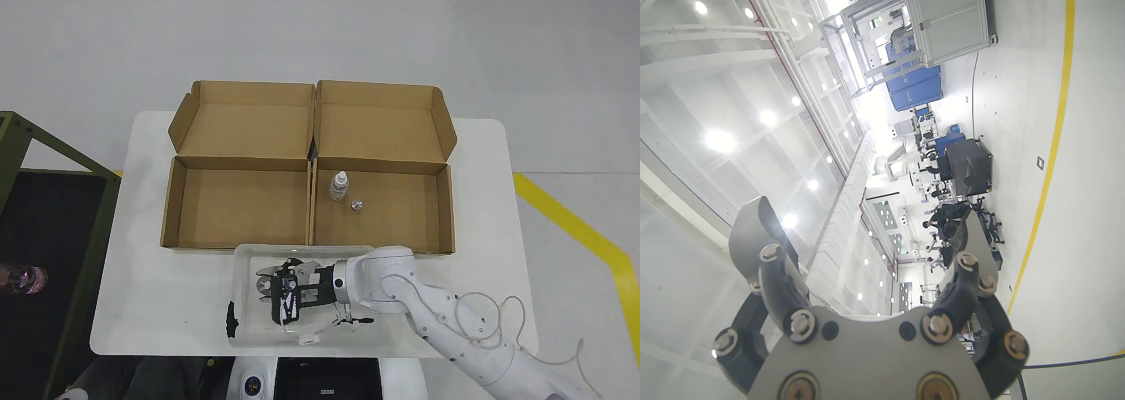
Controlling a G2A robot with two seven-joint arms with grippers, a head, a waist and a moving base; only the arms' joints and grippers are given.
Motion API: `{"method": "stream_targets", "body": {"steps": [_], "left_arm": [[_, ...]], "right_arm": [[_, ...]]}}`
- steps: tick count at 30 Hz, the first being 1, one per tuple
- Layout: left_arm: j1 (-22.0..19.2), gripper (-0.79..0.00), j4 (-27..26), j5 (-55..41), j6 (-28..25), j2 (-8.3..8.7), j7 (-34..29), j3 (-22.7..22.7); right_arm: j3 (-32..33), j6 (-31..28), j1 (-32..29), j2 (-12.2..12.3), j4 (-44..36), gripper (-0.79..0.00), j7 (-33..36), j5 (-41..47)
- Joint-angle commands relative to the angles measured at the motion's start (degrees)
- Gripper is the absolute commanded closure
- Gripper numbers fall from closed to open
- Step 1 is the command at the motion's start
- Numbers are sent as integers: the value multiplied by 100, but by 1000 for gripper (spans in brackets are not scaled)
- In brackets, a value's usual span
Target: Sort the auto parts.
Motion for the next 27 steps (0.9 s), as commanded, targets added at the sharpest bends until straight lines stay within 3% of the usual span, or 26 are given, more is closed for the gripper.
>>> {"method": "stream_targets", "body": {"steps": [1, 27], "left_arm": [[0, -785, 0, 0, 0, 0, 0, 0], [0, -785, 0, 0, 0, 0, 0, 0]], "right_arm": [[93, -14, -45, 21, -106, 0, -91, 16], [1110, 187, -450, 208, -1191, 0, -493, 80]]}}
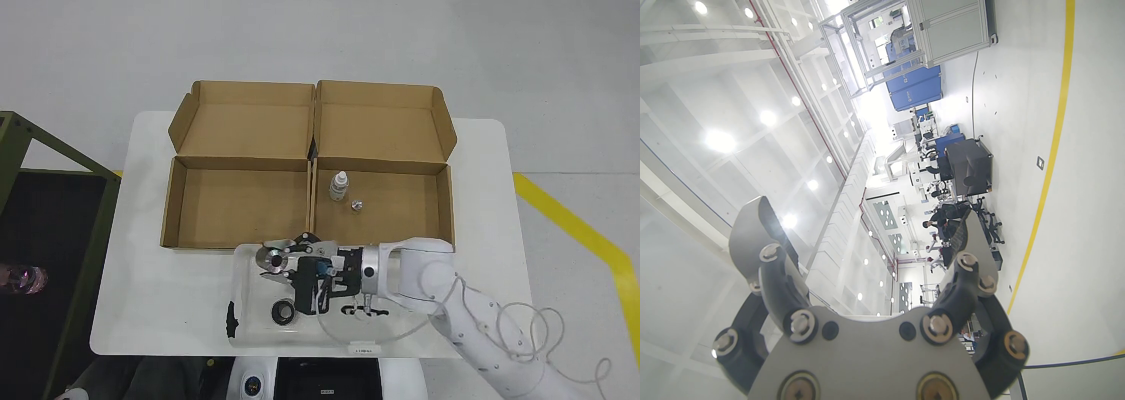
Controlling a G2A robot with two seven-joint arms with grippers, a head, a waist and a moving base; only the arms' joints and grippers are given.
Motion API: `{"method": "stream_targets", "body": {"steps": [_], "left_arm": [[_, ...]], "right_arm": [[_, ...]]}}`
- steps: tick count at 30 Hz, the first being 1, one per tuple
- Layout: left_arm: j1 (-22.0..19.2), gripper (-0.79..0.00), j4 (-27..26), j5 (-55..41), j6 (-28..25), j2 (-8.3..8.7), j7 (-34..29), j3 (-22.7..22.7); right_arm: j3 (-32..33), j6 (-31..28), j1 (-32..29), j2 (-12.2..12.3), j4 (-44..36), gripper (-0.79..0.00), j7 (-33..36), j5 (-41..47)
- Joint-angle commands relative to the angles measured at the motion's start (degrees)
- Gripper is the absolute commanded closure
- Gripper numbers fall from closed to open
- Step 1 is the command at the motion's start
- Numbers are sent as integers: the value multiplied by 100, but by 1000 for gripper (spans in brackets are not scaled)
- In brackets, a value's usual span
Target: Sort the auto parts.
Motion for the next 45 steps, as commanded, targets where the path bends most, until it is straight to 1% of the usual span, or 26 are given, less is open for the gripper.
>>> {"method": "stream_targets", "body": {"steps": [1, 6, 10, 19, 34, 45], "left_arm": [[0, -785, 0, 0, 0, 0, 0, 0], [0, -785, 0, 0, 0, 0, 0, 0], [0, -785, 0, 0, 0, 0, 0, 0], [0, -785, 0, 0, 0, 0, 0, 0], [0, -785, 0, 0, 0, 0, 0, 0], [0, -785, 0, 0, 0, 0, 0, 0]], "right_arm": [[78, 35, -41, 13, -51, 0, -44, -17], [203, 82, -83, 30, -86, 0, -134, -40], [184, 141, -17, 14, 41, 0, -118, -76], [-111, 300, 435, -107, 551, 0, 253, -17], [-759, 470, 1574, -469, 1964, 0, 875, 332], [-1212, 699, 2323, -806, 2917, 0, 1126, 489]]}}
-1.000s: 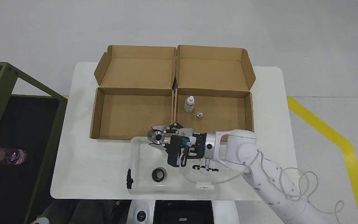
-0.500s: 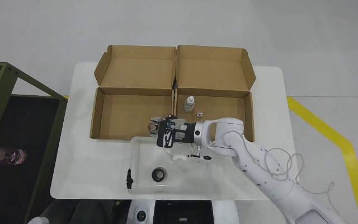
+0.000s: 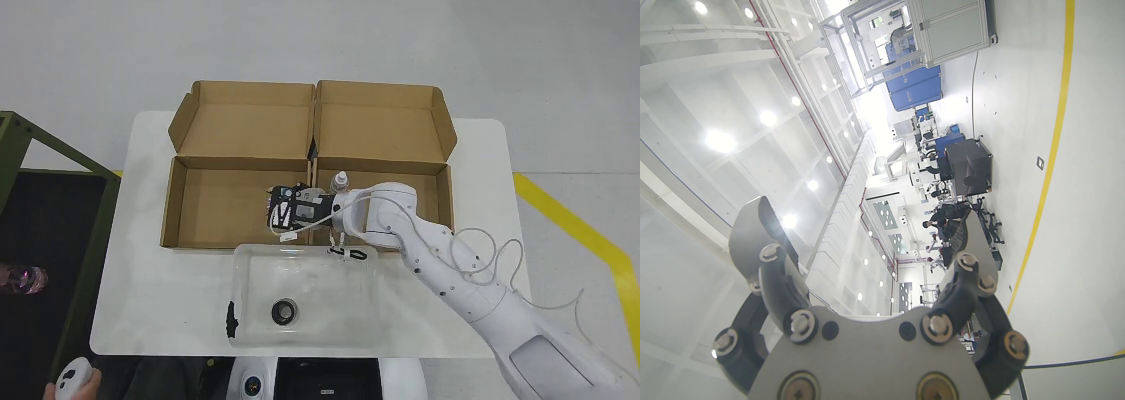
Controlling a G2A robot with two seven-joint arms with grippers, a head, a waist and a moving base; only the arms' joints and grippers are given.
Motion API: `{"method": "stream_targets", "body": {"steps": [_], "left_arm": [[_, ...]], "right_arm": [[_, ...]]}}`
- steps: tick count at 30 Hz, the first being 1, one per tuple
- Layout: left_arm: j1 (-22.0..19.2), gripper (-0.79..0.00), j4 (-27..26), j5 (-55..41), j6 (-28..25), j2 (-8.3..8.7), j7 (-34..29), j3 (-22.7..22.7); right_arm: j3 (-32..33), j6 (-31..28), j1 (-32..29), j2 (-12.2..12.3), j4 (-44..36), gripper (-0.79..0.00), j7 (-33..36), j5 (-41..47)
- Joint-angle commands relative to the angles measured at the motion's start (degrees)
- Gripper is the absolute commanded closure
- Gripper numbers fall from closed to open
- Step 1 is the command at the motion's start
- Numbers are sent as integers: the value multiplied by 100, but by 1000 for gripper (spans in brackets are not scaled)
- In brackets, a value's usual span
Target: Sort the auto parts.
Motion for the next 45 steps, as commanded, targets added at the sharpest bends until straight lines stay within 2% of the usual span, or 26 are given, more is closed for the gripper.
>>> {"method": "stream_targets", "body": {"steps": [1, 26, 27, 33, 45], "left_arm": [[0, -785, 0, 0, 0, 0, 0, 0], [0, -785, 0, 0, 0, 0, 0, 0], [0, -785, 0, 0, 0, 0, 0, 0], [0, -785, 0, 0, 0, 0, 0, 0], [0, -785, 0, 0, 0, 0, 0, 0]], "right_arm": [[-73, 46, 128, -63, 168, 0, 67, 14], [-704, 191, 926, -724, 1864, 0, 346, 114], [-720, 191, 949, -748, 1923, -6, 343, 107], [-791, 209, 1072, -868, 2123, -154, 416, 1], [-848, 179, 1157, -1030, 2330, -268, 591, -197]]}}
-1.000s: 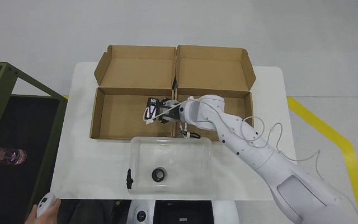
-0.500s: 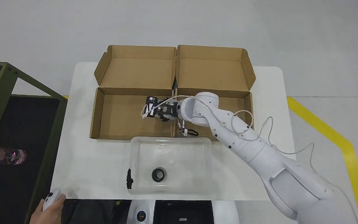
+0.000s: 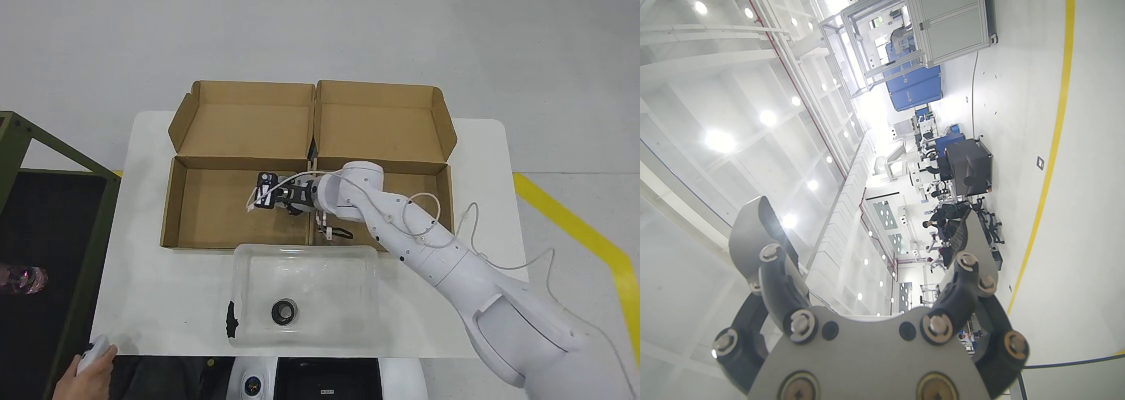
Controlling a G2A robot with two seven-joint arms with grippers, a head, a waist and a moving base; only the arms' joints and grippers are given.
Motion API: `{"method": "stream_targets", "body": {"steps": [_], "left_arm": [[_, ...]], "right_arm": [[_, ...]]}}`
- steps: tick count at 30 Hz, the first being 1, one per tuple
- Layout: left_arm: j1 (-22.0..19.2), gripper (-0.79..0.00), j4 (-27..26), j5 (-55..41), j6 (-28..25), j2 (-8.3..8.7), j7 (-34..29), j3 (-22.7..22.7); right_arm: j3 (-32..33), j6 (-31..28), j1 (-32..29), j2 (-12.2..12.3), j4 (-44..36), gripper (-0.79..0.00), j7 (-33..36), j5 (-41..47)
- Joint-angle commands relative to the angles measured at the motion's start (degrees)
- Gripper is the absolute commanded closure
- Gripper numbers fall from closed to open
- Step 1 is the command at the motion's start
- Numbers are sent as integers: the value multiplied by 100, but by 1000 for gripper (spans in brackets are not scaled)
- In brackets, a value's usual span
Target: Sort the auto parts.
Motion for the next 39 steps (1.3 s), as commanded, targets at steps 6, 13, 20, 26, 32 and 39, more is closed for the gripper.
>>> {"method": "stream_targets", "body": {"steps": [6, 13, 20, 26, 32, 39], "left_arm": [[0, -785, 0, 0, 0, 0, 0, 0], [0, -785, 0, 0, 0, 0, 0, 0], [0, -785, 0, 0, 0, 0, 0, 0], [0, -785, 0, 0, 0, 0, 0, 0], [0, -785, 0, 0, 0, 0, 0, 0], [0, -785, 0, 0, 0, 0, 0, 0]], "right_arm": [[68, -19, -7, -43, -27, -348, 0, -82], [308, -178, -193, 23, -517, -382, -215, -42], [631, -423, -605, 190, -1410, -379, -215, -55], [977, -611, -1135, 370, -2288, -388, -182, -55], [1257, -873, -1773, 548, -3104, -425, -164, -62], [1420, -1197, -2511, 734, -3766, -431, -115, -243]]}}
